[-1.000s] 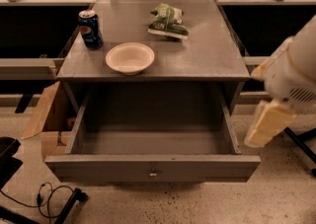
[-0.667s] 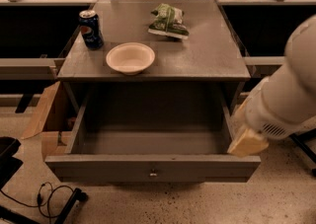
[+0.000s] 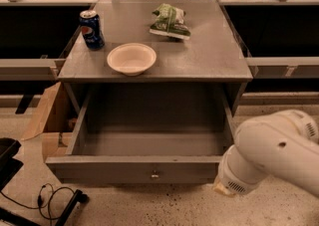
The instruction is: Close top drawer
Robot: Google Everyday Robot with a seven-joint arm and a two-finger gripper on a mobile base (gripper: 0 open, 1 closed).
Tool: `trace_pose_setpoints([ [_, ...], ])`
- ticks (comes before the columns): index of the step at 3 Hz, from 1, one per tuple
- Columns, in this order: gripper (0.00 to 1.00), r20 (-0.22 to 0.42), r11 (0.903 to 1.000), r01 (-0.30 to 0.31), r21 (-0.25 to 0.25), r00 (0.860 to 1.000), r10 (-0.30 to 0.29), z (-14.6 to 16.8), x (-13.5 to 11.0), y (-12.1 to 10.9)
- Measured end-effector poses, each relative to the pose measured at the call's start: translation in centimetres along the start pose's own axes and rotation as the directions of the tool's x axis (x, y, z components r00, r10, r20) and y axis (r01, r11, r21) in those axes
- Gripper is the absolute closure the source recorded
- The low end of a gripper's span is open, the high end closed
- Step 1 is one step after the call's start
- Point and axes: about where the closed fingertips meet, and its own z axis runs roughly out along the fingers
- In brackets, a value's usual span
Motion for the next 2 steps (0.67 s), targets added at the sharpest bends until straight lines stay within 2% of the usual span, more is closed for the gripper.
trace_pose_setpoints([
  [1, 1.00, 0.016, 0.9988, -0.048, -0.002, 0.999, 0.048, 3.9, 0.7, 1.2],
  [2, 1.00, 0.062, 0.9970, -0.066, 0.041, 0.996, 0.063, 6.1, 0.3, 0.4],
])
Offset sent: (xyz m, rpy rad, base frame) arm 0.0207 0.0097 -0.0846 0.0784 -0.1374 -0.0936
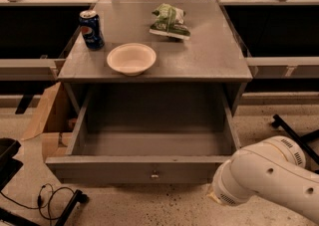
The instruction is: Close top drawer
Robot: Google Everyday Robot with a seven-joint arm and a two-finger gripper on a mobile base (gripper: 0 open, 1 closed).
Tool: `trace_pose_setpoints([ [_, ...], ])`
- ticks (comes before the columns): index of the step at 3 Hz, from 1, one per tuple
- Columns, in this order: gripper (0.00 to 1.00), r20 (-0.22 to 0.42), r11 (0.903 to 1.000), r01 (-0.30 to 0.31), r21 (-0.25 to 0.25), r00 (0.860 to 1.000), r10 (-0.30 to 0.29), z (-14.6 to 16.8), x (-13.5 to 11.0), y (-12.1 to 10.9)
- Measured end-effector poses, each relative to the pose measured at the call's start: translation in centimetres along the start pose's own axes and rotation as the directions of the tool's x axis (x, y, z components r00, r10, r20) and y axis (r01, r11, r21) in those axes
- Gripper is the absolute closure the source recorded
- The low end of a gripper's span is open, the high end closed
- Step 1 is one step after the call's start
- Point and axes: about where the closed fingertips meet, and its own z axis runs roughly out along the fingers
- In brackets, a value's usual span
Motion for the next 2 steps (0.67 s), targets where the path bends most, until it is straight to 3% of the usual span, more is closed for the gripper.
trace_pose_setpoints([
  [2, 1.00, 0.100, 0.9953, 0.006, 0.097, 0.995, -0.016, 1.4, -1.5, -3.2],
])
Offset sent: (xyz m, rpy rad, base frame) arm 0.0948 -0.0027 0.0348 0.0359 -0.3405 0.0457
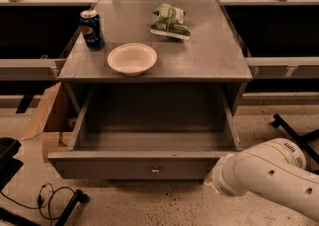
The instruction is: Close top drawer
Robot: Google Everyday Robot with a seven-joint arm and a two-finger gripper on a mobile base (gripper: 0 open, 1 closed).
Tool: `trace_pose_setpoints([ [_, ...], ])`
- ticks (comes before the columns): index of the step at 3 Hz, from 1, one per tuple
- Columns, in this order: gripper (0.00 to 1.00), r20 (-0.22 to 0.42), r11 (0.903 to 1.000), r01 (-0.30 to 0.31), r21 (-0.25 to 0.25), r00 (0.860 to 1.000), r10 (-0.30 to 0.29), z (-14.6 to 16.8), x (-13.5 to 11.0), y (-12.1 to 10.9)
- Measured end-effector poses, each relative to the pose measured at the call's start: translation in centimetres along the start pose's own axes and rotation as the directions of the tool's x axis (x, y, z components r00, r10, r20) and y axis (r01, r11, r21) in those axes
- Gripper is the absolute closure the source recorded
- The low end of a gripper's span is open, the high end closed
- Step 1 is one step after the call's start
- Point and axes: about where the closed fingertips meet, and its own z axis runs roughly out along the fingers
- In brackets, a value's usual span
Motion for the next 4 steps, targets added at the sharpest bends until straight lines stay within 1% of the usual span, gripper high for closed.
trace_pose_setpoints([
  [1, 1.00, 0.040, 0.9966, 0.047, 0.068, 0.998, -0.050, -1.2, -2.0, -2.5],
  [2, 1.00, 0.054, 0.9941, 0.067, 0.085, 0.996, -0.072, -1.3, -2.9, -3.5],
  [3, 1.00, 0.074, 0.9914, 0.098, 0.087, 0.992, -0.104, -0.5, -4.8, -5.4],
  [4, 1.00, 0.074, 0.9914, 0.098, 0.087, 0.992, -0.104, -0.5, -4.8, -5.4],
])
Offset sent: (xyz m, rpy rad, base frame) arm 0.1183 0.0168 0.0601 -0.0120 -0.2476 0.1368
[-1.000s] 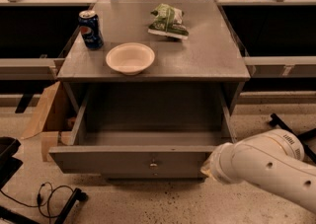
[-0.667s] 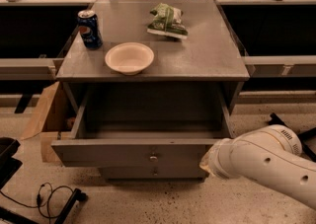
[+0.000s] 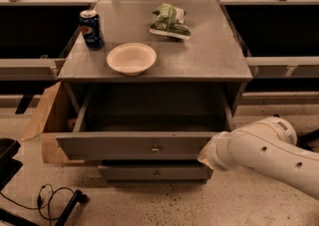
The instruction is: Close top drawer
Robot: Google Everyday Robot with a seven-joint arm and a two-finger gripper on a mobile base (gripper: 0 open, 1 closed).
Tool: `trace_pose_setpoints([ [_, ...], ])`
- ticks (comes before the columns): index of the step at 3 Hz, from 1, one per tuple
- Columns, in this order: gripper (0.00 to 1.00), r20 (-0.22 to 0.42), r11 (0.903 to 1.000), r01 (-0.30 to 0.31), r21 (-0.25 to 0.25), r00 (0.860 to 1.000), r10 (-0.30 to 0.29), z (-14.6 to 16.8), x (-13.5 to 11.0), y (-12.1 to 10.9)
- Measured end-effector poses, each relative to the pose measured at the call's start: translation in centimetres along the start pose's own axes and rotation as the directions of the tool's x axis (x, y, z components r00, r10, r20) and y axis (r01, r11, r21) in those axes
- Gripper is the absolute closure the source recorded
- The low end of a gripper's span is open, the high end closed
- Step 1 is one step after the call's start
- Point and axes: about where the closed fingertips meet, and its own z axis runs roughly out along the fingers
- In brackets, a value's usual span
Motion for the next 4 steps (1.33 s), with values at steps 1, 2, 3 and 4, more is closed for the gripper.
trace_pose_setpoints([
  [1, 1.00, 0.029, 0.9989, 0.035, -0.032, 0.999, -0.034, 2.1, -1.8, -1.8],
  [2, 1.00, 0.029, 0.9989, 0.035, -0.032, 0.999, -0.034, 2.1, -1.8, -1.8],
  [3, 1.00, 0.046, 0.9984, 0.040, -0.040, 0.998, -0.038, 3.6, -1.8, -3.0],
  [4, 1.00, 0.054, 0.9975, 0.046, -0.054, 0.998, -0.043, 5.0, -1.4, -4.0],
])
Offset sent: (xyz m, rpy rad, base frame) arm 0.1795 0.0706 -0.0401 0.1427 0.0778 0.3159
